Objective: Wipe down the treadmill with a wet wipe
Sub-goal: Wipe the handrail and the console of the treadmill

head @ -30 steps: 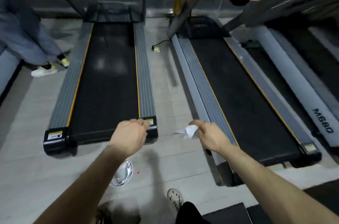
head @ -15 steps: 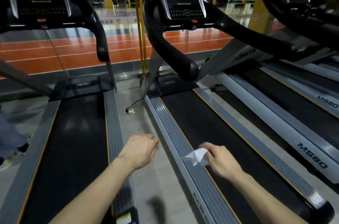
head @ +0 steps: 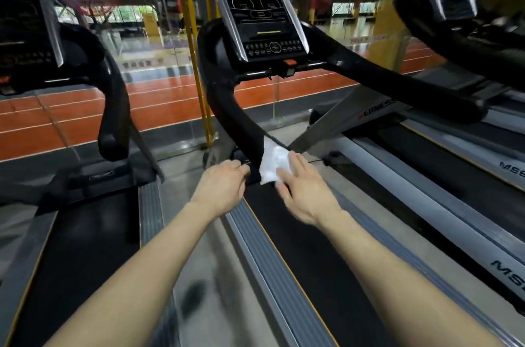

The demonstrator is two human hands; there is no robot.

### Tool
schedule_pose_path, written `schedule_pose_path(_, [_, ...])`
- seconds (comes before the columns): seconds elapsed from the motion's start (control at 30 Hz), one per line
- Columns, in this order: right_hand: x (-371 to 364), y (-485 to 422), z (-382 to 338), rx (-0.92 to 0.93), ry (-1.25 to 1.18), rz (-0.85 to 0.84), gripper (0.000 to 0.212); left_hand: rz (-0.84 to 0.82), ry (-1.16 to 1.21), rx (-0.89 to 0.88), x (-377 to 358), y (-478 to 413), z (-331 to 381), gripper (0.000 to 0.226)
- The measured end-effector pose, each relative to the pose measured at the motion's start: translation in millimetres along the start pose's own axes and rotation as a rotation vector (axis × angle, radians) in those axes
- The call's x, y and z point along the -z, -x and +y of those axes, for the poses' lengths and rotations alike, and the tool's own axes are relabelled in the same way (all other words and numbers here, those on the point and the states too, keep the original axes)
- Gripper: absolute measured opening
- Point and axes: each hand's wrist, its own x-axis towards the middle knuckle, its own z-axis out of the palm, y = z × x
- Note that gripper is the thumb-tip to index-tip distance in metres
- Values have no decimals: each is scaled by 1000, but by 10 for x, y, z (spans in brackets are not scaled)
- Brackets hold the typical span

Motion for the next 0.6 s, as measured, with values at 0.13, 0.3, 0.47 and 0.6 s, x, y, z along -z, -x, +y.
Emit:
schedule_pose_path(0.13, [-244, -17, -81, -36, 59, 75, 57, 263, 142, 4, -251, -813, -424, 21])
schedule_pose_path(0.3, [-308, -383, -352, -271, 247, 211, 32, 181, 182, -302, -711, -1936, -947, 41])
schedule_pose_path(0.47, [-536, -855, -511, -452, 506, 0, 65, -39, 273, -495, -1037, -2372, -1155, 48])
schedule_pose_path(0.6, [-731, -1384, -645, -511, 598, -34, 55, 16, 283, -522, -1148, -2541, -1283, 55])
